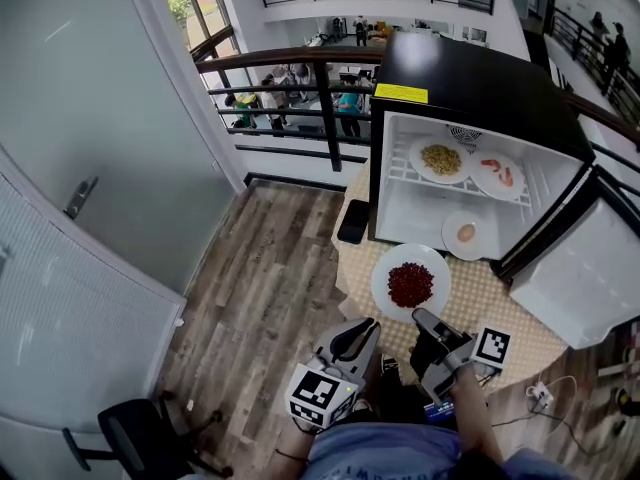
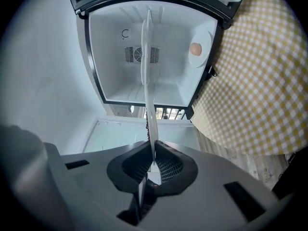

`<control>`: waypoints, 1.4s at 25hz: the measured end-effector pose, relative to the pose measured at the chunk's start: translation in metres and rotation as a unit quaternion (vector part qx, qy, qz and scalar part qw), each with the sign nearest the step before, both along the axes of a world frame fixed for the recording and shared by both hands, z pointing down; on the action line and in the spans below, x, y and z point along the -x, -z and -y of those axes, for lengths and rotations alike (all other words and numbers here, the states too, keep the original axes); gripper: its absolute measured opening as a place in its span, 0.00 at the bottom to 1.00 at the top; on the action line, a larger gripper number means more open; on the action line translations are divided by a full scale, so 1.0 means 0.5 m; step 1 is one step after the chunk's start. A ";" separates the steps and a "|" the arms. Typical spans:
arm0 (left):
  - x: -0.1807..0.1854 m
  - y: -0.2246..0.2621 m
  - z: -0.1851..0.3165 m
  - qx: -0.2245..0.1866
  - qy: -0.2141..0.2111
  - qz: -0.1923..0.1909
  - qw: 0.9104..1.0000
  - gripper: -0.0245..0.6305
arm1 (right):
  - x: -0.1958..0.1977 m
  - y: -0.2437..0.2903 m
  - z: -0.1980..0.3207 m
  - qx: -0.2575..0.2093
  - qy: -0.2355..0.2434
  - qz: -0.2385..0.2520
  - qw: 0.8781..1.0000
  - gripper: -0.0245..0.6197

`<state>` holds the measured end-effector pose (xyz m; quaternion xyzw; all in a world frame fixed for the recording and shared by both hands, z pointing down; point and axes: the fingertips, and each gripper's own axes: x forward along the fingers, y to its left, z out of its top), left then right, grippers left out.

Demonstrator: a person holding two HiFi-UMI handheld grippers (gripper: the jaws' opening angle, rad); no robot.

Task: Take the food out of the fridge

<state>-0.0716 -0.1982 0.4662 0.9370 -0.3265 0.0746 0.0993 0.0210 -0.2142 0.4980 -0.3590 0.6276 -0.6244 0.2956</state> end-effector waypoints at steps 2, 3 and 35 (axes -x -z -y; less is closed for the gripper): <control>0.006 0.000 -0.024 0.001 -0.006 -0.003 1.000 0.09 | 0.009 0.003 -0.025 -0.001 -0.002 0.001 1.000 0.08; 0.009 -0.001 -0.036 0.002 -0.009 -0.003 1.000 0.09 | 0.013 0.004 -0.038 0.000 -0.003 0.002 1.000 0.08; 0.028 -0.005 -0.188 0.025 0.028 -0.032 0.999 0.09 | -0.014 0.026 -0.238 0.009 0.012 -0.026 1.000 0.08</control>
